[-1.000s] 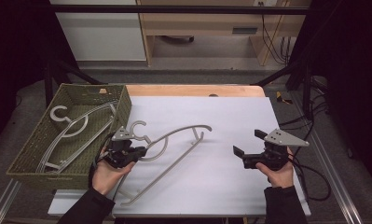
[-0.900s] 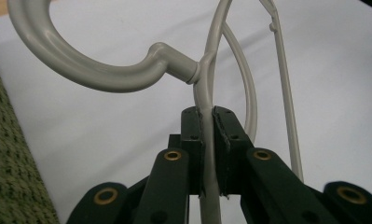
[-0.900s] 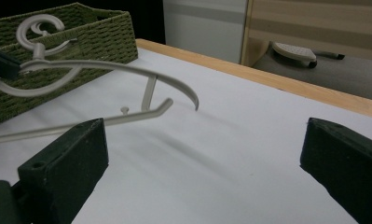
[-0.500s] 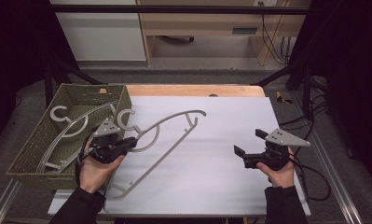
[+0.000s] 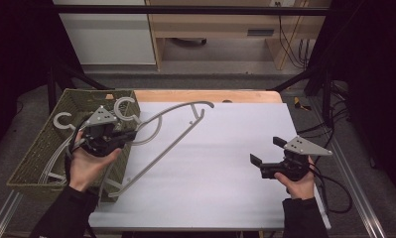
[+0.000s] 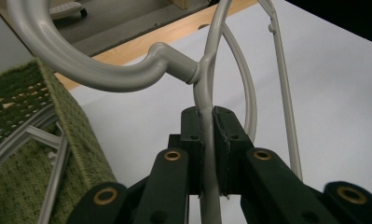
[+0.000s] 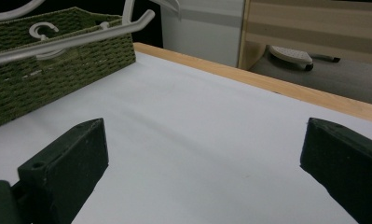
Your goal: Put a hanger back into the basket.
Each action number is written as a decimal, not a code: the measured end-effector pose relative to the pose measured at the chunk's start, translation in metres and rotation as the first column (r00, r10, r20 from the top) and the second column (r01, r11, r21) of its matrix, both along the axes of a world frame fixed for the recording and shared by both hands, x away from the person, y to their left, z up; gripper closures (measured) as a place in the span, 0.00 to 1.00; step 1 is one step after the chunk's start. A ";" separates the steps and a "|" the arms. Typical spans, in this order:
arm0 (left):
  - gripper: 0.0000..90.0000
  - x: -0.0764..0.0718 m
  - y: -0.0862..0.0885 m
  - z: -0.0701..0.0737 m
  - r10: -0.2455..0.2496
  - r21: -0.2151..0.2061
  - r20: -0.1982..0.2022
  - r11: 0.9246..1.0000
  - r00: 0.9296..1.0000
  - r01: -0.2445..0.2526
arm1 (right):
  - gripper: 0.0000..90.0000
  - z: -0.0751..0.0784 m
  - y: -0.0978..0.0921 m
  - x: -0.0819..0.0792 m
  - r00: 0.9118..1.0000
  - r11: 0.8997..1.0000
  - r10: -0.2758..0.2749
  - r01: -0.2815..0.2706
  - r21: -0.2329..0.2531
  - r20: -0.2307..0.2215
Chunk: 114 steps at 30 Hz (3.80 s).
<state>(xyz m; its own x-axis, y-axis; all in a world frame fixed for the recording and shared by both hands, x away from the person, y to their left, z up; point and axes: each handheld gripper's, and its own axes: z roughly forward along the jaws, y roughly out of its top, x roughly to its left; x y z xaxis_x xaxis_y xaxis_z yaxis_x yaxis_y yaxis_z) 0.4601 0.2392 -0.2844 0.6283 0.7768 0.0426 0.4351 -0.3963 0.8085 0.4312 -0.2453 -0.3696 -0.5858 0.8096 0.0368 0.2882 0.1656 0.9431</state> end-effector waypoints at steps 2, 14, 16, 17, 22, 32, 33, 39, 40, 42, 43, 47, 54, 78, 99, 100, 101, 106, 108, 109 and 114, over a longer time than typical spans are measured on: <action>0.92 0.003 0.006 0.004 0.003 -0.009 -0.002 1.000 1.000 -0.003 | 0.01 0.000 0.000 0.000 1.000 1.000 0.000 0.000 0.000 0.000; 0.92 0.027 0.056 0.033 0.077 0.014 0.053 0.997 0.996 -0.078 | 0.01 0.000 -0.001 0.001 1.000 1.000 -0.001 0.001 -0.009 0.003; 0.92 0.032 0.067 0.036 0.104 0.023 0.054 0.994 0.993 -0.106 | 0.01 0.000 -0.001 0.000 1.000 1.000 -0.005 0.005 -0.005 0.002; 0.92 0.032 0.067 0.036 0.104 0.023 0.054 0.994 0.993 -0.106 | 0.01 0.000 -0.001 0.000 1.000 1.000 -0.005 0.005 -0.005 0.002; 0.92 0.041 0.086 0.034 0.131 0.031 0.062 0.991 0.989 -0.133 | 0.01 -0.001 -0.001 0.002 1.000 1.000 -0.001 0.001 -0.010 -0.001; 0.92 0.063 0.116 0.020 0.165 0.071 0.053 0.983 0.985 -0.168 | 0.01 -0.004 0.000 0.005 1.000 1.000 -0.006 0.006 -0.018 -0.012; 0.92 0.067 0.122 0.016 0.168 0.060 0.053 0.984 0.984 -0.171 | 0.01 -0.005 -0.001 0.005 1.000 1.000 -0.008 0.008 -0.020 -0.014; 0.92 0.071 0.145 0.005 0.174 0.049 0.051 0.983 0.983 -0.177 | 0.01 -0.006 -0.002 0.006 1.000 1.000 -0.013 0.012 -0.020 -0.020; 0.92 0.070 0.149 0.004 0.176 0.045 0.054 0.983 0.983 -0.179 | 0.01 -0.006 -0.002 0.006 1.000 1.000 -0.012 0.012 -0.020 -0.021; 0.92 0.069 0.156 0.001 0.182 0.040 0.055 0.982 0.982 -0.184 | 0.01 -0.007 -0.002 0.007 1.000 1.000 -0.014 0.013 -0.020 -0.020; 0.92 0.068 0.160 0.000 0.185 0.041 0.062 0.981 0.981 -0.188 | 0.01 -0.007 -0.001 0.007 1.000 1.000 -0.014 0.013 -0.020 -0.021; 0.92 0.065 0.174 -0.005 0.192 0.042 0.061 0.980 0.980 -0.194 | 0.01 -0.007 -0.001 0.007 1.000 1.000 -0.014 0.013 -0.024 -0.022; 0.92 0.062 0.198 -0.012 0.219 0.047 0.067 0.974 0.973 -0.223 | 0.01 -0.008 0.000 0.008 0.999 0.999 -0.017 0.017 -0.030 -0.027; 0.92 0.074 0.201 -0.035 0.222 0.227 0.058 0.947 0.973 -0.229 | 0.01 -0.010 0.000 0.009 0.999 0.999 -0.016 0.015 -0.041 -0.032; 0.91 0.079 0.200 -0.079 0.299 0.187 -0.041 0.940 0.953 -0.286 | 0.01 -0.008 0.000 0.007 1.000 0.999 -0.015 0.014 -0.031 -0.025; 0.90 0.080 0.199 -0.081 0.310 0.215 -0.052 0.932 0.949 -0.293 | 0.01 -0.008 0.000 0.007 1.000 0.999 -0.014 0.013 -0.031 -0.025; 0.90 0.080 0.199 -0.081 0.310 0.215 -0.052 0.932 0.949 -0.293 | 0.01 -0.008 0.000 0.007 1.000 0.999 -0.014 0.013 -0.031 -0.025; 0.90 0.080 0.199 -0.083 0.329 0.249 -0.064 0.919 0.942 -0.304 | 0.01 -0.007 0.000 0.007 1.000 1.000 -0.012 0.012 -0.029 -0.022; 0.90 0.081 0.198 -0.084 0.334 0.270 -0.059 0.913 0.941 -0.307 | 0.01 -0.007 0.000 0.007 1.000 1.000 -0.012 0.012 -0.029 -0.022; 0.90 0.081 0.197 -0.084 0.338 0.276 -0.059 0.910 0.939 -0.310 | 0.01 -0.007 0.000 0.006 1.000 1.000 -0.011 0.011 -0.029 -0.022; 0.90 0.085 0.194 -0.089 0.364 0.292 -0.080 0.899 0.928 -0.327 | 0.01 -0.007 0.000 0.006 1.000 1.000 -0.011 0.010 -0.029 -0.020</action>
